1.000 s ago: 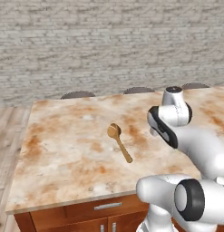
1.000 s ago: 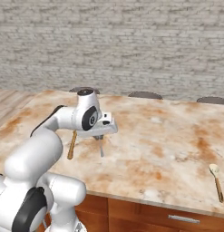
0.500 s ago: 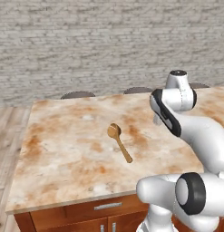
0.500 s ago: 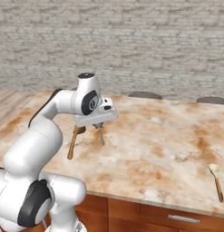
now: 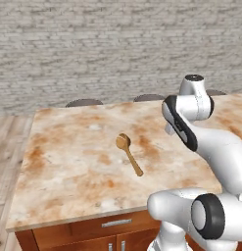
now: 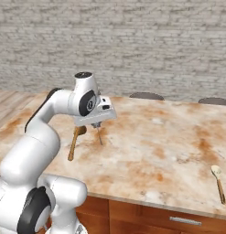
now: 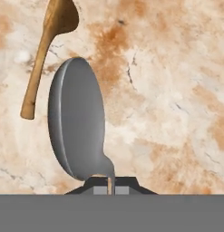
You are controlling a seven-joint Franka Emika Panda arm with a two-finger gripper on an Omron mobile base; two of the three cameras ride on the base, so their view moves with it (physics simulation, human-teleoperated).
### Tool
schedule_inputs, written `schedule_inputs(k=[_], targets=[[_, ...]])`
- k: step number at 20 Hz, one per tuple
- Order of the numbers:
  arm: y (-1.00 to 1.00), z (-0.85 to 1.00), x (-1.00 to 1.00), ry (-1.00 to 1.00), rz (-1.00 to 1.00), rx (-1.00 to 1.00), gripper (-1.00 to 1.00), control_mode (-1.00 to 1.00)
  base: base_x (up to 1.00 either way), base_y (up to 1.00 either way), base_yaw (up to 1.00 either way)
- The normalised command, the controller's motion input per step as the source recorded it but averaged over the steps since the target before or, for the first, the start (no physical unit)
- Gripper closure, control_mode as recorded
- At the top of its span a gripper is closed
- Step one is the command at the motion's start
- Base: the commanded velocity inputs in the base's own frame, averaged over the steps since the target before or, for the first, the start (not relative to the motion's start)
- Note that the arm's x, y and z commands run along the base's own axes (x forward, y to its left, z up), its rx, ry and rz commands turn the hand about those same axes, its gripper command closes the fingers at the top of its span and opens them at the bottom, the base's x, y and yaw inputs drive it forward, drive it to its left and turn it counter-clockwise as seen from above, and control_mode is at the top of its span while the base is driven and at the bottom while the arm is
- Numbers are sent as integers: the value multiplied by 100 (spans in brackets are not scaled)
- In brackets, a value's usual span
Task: Organize the utensils by type. Pick up the wooden spoons from the counter and place them in the open cabinet. Then pick up the metallic utensils from the counter and place them in the open drawer.
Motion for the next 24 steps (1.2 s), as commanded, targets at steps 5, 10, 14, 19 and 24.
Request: schedule_inputs(k=[5,10,14,19,24], targets=[[35,36,-28,0,14,0,100,-100,0,0,0],[19,40,-31,0,17,0,100,-100,0,0,0],[13,30,-26,0,19,0,100,-100,0,0,0],[19,2,-28,0,13,0,100,-100,0,0,0],[12,2,-22,0,8,-2,100,-100,0,0,0]])
